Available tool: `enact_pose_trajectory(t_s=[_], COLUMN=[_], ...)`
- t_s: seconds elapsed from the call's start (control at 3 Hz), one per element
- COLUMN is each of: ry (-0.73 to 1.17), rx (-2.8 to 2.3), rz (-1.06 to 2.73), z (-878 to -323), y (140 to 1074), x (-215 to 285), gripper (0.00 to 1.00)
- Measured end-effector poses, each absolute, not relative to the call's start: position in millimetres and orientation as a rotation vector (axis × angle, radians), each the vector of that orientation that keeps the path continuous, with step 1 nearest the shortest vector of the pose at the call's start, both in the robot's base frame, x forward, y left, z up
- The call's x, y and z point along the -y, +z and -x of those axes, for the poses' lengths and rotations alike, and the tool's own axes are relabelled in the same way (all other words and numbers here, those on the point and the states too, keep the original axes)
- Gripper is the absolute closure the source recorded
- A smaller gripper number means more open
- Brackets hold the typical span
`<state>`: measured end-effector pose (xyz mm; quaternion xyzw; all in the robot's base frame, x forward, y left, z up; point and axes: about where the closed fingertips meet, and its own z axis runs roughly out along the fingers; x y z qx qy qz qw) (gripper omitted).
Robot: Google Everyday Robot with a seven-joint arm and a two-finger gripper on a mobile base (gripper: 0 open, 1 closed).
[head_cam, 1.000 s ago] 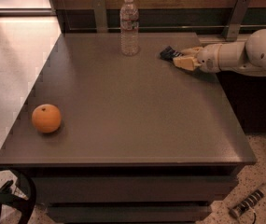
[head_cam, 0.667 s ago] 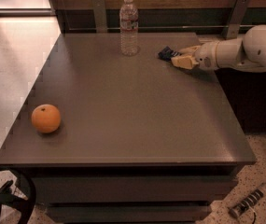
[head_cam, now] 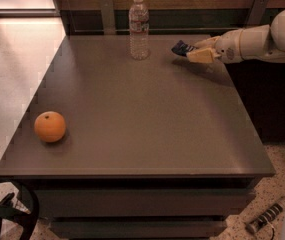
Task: Move rxbar blueberry near orange
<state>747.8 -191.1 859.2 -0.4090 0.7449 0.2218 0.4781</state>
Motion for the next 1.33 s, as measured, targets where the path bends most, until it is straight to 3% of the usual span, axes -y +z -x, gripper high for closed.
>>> enact_pose_trajectory(t_s=[0.67, 1.33], ry=[0.608, 0.618], rx=[-1.778, -1.742], rz=[1.081, 1.217], z=[-710.6, -644.3], y=[898.5, 934.8], x=[209.8, 193.1], gripper=[1.00, 1.00])
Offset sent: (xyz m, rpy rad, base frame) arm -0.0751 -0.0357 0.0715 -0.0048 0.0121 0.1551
